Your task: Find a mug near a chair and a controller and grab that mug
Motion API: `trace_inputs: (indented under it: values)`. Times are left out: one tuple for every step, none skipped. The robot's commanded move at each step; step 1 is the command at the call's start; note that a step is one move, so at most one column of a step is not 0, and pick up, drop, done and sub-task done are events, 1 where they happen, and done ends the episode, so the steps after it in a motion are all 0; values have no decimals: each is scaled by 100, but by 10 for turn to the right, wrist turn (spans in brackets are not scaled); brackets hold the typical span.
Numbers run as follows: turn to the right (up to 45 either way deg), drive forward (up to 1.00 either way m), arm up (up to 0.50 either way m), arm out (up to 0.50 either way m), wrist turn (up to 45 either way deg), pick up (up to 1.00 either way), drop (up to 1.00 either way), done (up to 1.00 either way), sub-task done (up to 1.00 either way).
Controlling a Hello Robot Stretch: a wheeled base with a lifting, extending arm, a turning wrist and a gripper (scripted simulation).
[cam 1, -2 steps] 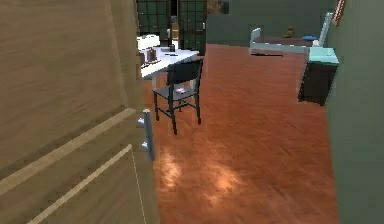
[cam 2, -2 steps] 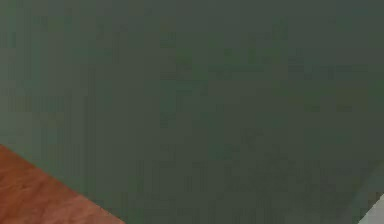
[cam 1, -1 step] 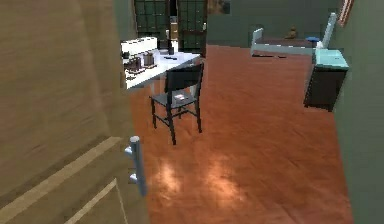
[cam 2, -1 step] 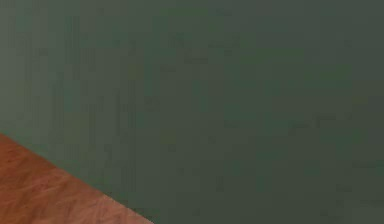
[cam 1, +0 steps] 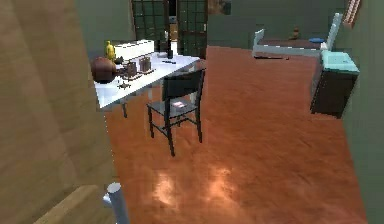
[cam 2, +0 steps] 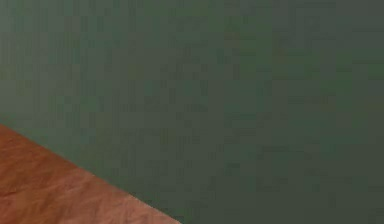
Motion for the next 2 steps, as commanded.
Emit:
trace_inputs:
  values:
    - [450, 0, 0, 0, 0, 0, 0, 0, 0]
    - [450, 0, 0, 0, 0, 0, 0, 0, 0]
